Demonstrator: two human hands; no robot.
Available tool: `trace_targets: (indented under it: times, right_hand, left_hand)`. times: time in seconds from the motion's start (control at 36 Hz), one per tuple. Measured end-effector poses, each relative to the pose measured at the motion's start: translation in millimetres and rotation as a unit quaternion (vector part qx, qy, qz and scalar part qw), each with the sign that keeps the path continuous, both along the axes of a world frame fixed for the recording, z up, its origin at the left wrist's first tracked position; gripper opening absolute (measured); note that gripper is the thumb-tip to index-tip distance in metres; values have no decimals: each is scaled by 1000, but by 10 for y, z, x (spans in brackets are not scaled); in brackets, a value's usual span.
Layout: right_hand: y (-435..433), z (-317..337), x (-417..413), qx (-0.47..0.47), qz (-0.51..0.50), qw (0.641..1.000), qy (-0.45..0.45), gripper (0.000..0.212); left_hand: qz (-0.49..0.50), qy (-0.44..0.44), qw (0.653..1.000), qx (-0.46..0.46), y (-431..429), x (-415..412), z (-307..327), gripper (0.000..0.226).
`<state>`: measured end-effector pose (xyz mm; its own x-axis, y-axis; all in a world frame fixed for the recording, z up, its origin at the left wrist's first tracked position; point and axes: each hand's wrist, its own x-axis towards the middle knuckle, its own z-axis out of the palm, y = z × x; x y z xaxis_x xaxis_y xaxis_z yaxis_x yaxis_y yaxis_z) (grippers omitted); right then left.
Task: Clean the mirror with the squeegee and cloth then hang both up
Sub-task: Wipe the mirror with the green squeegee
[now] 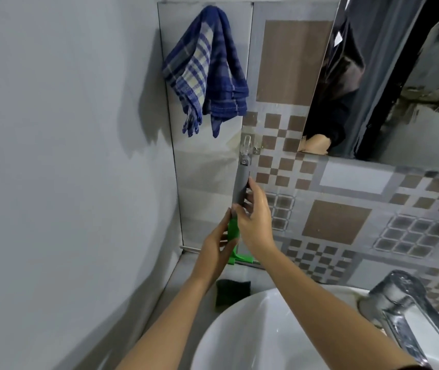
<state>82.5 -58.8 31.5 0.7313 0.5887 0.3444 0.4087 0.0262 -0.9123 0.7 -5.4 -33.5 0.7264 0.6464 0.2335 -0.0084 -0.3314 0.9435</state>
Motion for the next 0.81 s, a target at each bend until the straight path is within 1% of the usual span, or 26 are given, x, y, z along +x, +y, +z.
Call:
trace_targets:
  times: [0.14,0.33,0.42,0.53,0.58,0.67,0.72,0.78,0.81]
  right_hand:
    - [-66,87,-115,39,5,999,15,60]
    - [-424,500,-209,148,22,986,74,57]
    - [-650,737,-173,186,35,979,77,58]
    - [-1040,1052,-13,226,47,971,68,67]
    - [-1272,1194,101,240,51,968,53,68]
    - [-1644,1383,300,244,56,968,35,63]
    - [-1915,1484,443,239,63,969,21,52]
    - [-2195,1557,572,188,65,980,-17,42]
    - [-2338,1577,626,133,64,987,-56,38]
  left_hand:
    - [16,-13,1000,13,-62,-144,100,57]
    - [41,-60,996,47,-270,-254,412,53]
    - [15,-79,993,84,-413,-253,654,48]
    - [-23,-87,988,127,-563,-251,1010,55]
    - [-45,-90,984,144,-618,-261,1161,59]
    - [-69,-71,979,179,-680,-272,1325,64]
    - [-86,-35,971,220,-730,-263,1406,64]
    - [-106,7,960,260,-801,-252,1487,64]
    - [-115,20,955,272,-849,-243,1532,63]
